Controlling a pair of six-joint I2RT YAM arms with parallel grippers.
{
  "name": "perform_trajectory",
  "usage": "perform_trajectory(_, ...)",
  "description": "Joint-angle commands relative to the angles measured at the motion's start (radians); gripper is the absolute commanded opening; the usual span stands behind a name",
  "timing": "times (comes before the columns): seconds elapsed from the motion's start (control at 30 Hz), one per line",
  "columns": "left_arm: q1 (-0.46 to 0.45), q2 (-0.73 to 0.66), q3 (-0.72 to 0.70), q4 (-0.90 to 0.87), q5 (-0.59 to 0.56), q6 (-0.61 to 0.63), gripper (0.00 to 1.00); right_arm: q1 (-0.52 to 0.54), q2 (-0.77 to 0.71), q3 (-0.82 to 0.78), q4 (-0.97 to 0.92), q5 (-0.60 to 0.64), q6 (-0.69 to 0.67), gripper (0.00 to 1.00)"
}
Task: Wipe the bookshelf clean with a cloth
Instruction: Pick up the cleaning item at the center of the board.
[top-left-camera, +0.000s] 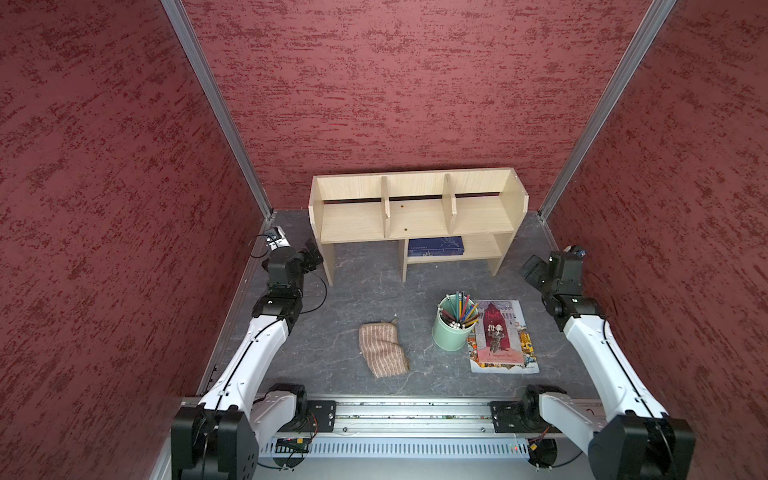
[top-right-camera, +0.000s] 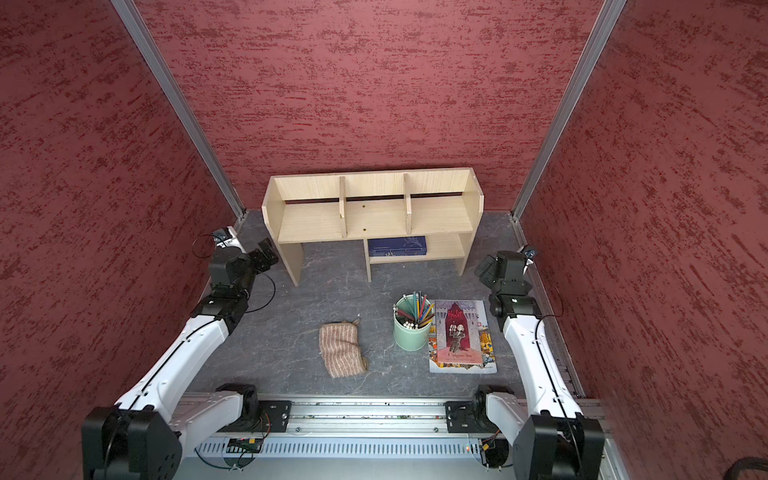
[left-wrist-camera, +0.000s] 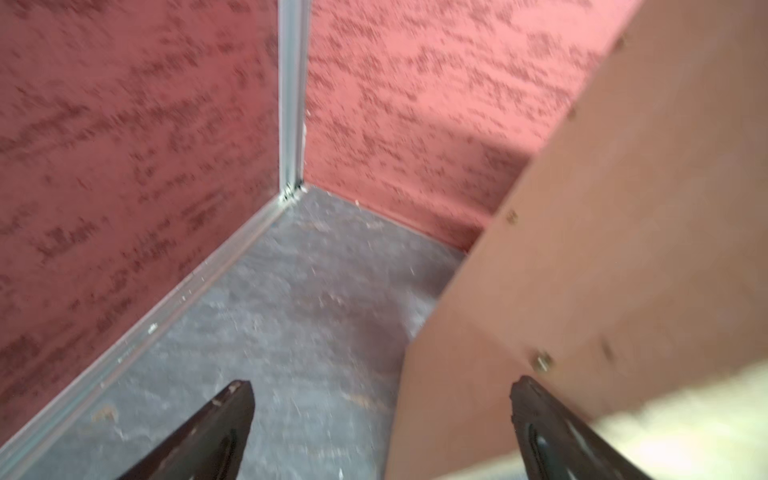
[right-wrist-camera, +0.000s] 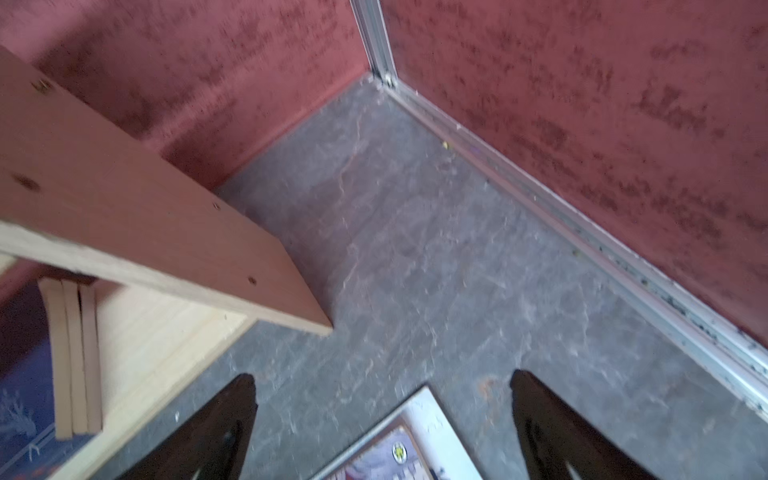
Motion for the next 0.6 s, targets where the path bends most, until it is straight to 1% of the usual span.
perform_trajectory(0.0, -0.021, -0.03, 0.047, -0.176, -0.021, -0.068, 1.0, 0.058, -0.036, 0.053, -0.197, -0.082, 0.034, 0.98)
perform_trajectory(0.1, -0.02, -0.043, 0.108, -0.245, 0.032, -0.084, 0.99, 0.179, -0.084, 0.078, -0.271, -0.053, 0.032, 0.97)
perform_trajectory(0.23, -0.024, -0.043, 0.189, -0.285, 0.117, -0.106, 0.98, 0.357, -0.143, 0.147, -0.358, 0.014, 0.059, 0.96)
perform_trajectory(0.3, -0.031, -0.036, 0.231, -0.295, 0.126, -0.107, 0.99, 0.489, -0.128, 0.207, -0.394, 0.038, 0.079, 0.93)
perform_trajectory(0.33, -0.032, -0.029, 0.256, -0.306, 0.122, -0.104, 0.99, 0.552, -0.111, 0.239, -0.403, 0.063, 0.089, 0.92)
perform_trajectory(0.4, -0.03, -0.011, 0.305, -0.328, 0.12, -0.097, 1.0, 0.745, -0.05, 0.323, -0.429, 0.153, 0.112, 0.91)
perform_trajectory(0.43, -0.028, 0.0, 0.329, -0.34, 0.122, -0.094, 0.99, 0.824, -0.009, 0.368, -0.44, 0.194, 0.119, 0.91)
perform_trajectory(0.47, -0.025, 0.01, 0.353, -0.355, 0.125, -0.093, 1.0, 0.883, 0.037, 0.414, -0.44, 0.232, 0.121, 0.91)
perform_trajectory(0.53, -0.011, 0.031, 0.394, -0.386, 0.141, -0.104, 1.0, 1.024, 0.155, 0.495, -0.416, 0.245, 0.108, 0.92)
perform_trajectory(0.57, 0.003, 0.043, 0.408, -0.399, 0.152, -0.113, 1.0, 1.089, 0.213, 0.525, -0.385, 0.223, 0.097, 0.92)
